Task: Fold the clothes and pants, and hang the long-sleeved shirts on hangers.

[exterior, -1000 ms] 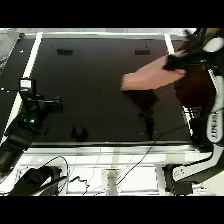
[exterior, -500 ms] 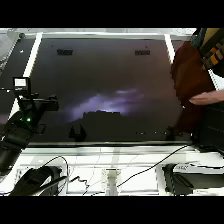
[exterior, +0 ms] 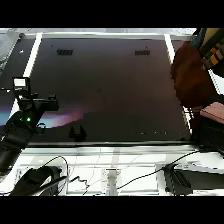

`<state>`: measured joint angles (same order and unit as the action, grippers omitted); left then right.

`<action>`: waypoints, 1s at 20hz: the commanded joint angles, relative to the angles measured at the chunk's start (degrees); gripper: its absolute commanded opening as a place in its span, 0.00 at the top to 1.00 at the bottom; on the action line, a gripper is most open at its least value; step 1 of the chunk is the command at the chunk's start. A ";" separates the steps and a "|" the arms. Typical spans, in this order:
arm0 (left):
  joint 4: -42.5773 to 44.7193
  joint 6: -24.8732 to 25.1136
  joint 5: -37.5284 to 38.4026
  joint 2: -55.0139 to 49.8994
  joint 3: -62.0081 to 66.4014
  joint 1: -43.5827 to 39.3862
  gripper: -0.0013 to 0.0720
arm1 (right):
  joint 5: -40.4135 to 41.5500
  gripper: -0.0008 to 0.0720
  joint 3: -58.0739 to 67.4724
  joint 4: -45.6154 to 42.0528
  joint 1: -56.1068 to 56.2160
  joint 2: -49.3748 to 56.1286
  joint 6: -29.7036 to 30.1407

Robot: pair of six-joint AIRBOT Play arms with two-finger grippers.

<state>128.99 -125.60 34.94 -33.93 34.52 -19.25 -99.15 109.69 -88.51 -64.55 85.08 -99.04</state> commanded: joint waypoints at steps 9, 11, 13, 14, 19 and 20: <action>0.02 -0.02 -0.02 0.00 -0.04 0.07 0.03 | -4.55 0.06 0.00 -0.87 -1.09 0.04 -1.42; 0.00 -0.02 -0.02 0.00 -0.04 0.07 0.03 | -3.80 0.82 0.00 1.66 -1.09 0.04 -1.40; 0.00 -0.02 -0.02 0.00 -0.04 0.07 0.03 | -3.58 0.98 0.00 5.68 0.17 0.04 -1.36; -0.02 -0.02 -0.02 0.00 -0.04 0.07 0.03 | -3.37 0.98 0.00 7.76 1.68 -0.02 -1.16; -0.02 0.00 -0.02 0.00 -0.04 0.07 0.03 | 2.95 0.98 0.00 12.55 22.27 -0.79 1.27; 0.00 0.00 -0.02 0.00 -0.04 0.07 0.03 | 5.25 0.98 0.00 12.57 28.15 -0.90 1.75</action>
<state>128.99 -125.62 34.92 -33.93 34.50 -19.25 -99.22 109.69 -78.19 -48.64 84.55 -98.48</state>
